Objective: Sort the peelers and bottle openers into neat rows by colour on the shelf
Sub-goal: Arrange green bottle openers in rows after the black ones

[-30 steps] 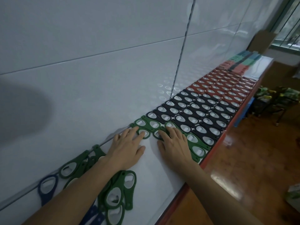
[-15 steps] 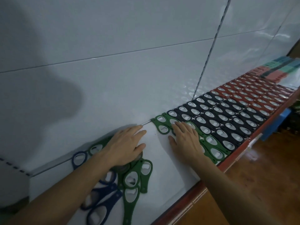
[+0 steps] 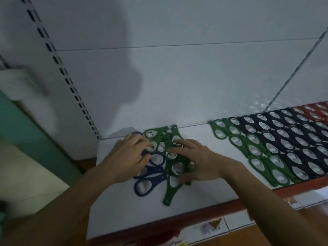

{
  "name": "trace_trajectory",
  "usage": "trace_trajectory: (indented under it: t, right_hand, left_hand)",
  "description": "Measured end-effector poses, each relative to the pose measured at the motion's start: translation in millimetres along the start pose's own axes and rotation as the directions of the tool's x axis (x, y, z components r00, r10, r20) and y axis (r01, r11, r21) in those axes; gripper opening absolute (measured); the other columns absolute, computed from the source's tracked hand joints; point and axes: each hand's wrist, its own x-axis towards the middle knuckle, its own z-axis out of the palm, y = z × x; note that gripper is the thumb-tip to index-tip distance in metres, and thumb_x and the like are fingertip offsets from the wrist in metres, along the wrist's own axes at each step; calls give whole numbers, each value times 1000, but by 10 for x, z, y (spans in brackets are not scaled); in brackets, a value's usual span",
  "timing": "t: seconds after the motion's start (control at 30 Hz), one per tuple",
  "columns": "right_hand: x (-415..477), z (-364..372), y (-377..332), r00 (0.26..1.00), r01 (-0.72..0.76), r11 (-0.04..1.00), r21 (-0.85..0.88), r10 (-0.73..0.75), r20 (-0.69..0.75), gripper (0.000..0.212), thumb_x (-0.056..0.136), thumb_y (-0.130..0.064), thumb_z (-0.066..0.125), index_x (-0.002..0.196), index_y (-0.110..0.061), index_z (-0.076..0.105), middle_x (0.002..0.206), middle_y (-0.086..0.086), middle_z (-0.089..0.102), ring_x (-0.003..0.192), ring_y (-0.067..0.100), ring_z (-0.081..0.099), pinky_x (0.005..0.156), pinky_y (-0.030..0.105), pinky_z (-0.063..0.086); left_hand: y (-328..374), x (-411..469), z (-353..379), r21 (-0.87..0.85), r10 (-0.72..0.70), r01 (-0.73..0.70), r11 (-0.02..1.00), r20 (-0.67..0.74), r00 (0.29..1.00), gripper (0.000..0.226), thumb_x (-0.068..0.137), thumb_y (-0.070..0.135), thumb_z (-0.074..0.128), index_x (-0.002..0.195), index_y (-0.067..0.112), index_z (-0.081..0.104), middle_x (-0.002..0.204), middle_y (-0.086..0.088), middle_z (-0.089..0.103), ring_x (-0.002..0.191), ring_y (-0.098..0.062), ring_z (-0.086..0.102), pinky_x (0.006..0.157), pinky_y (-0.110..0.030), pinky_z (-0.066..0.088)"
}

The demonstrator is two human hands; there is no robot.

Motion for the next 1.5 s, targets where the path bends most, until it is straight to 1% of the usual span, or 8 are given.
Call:
trace_trajectory:
  t: [0.17, 0.37, 0.63, 0.8, 0.93, 1.13, 1.33, 1.5]
  right_hand:
    - [164, -1, 80, 998, 13, 999, -31, -15, -65, 80, 68, -62, 83, 138, -49, 46, 130, -7, 41, 116, 20, 38, 100, 40, 44]
    - [183, 46, 146, 986, -3, 989, 147, 27, -165, 51, 78, -40, 85, 122, -31, 62, 104, -11, 48, 96, 14, 54, 83, 27, 46]
    - [95, 312, 209, 876, 33, 942, 334, 133, -463, 33, 98, -8, 58, 131, -13, 59, 114, -2, 55, 105, 14, 54, 89, 4, 34]
    - [-101, 146, 47, 789, 216, 504, 836, 414, -454, 26, 96, 3, 61, 116, -13, 68, 85, 0, 71, 69, 6, 62, 60, 17, 49]
    - [-83, 111, -213, 806, 268, 319, 909, 443, -393, 19, 83, 2, 79, 98, -4, 69, 85, 13, 76, 68, 15, 69, 60, 24, 54]
    - [96, 181, -221, 726, 83, 752, 654, 404, -556, 28, 67, -22, 93, 80, -27, 69, 74, -6, 63, 68, 7, 58, 63, 13, 42]
    - [241, 60, 34, 761, 102, 893, 439, 214, -612, 16, 92, -30, 73, 107, -27, 68, 99, -11, 67, 89, 5, 59, 81, 28, 51]
    - [374, -209, 370, 999, 0, 1000, -7, 0, -51, 77, 90, -6, 58, 148, -51, 36, 167, -10, 13, 154, 24, 9, 117, 63, 28]
  left_hand:
    - [565, -300, 67, -109, 12, -4, 994, 79, 997, 40, 91, 69, 48, 100, 31, 56, 88, 17, 53, 80, -5, 52, 72, -32, 49]
    - [918, -182, 360, 28, -147, 145, 989, 63, 987, 65, 75, 77, 66, 114, 25, 53, 110, 3, 58, 99, -20, 59, 82, -39, 54]
    - [890, 102, 325, -306, -214, 244, 920, 129, 968, 20, 92, 20, 70, 111, 21, 64, 85, 9, 59, 78, -12, 58, 56, -15, 39]
    - [846, 182, 366, -943, -429, 207, 261, 79, 900, 26, 105, 17, 54, 101, 26, 78, 109, 4, 76, 108, -19, 69, 101, -46, 53]
    - [1058, 380, 361, -960, -380, 65, -272, 169, 910, 34, 108, 26, 46, 123, 6, 69, 124, -19, 71, 120, -37, 65, 106, -52, 50]
    - [1011, 488, 352, -918, -386, 44, -393, 209, 899, 36, 97, 17, 60, 127, -3, 63, 126, -25, 68, 116, -39, 67, 93, -45, 60]
    - [803, 539, 279, -902, -418, 42, -430, 240, 876, 30, 108, 19, 47, 124, -1, 64, 117, -19, 74, 106, -31, 73, 86, -41, 59]
    - [572, 562, 189, -899, -447, 11, -438, 228, 865, 30, 108, 27, 50, 126, 5, 61, 80, -9, 65, 64, -22, 63, 64, -36, 56]
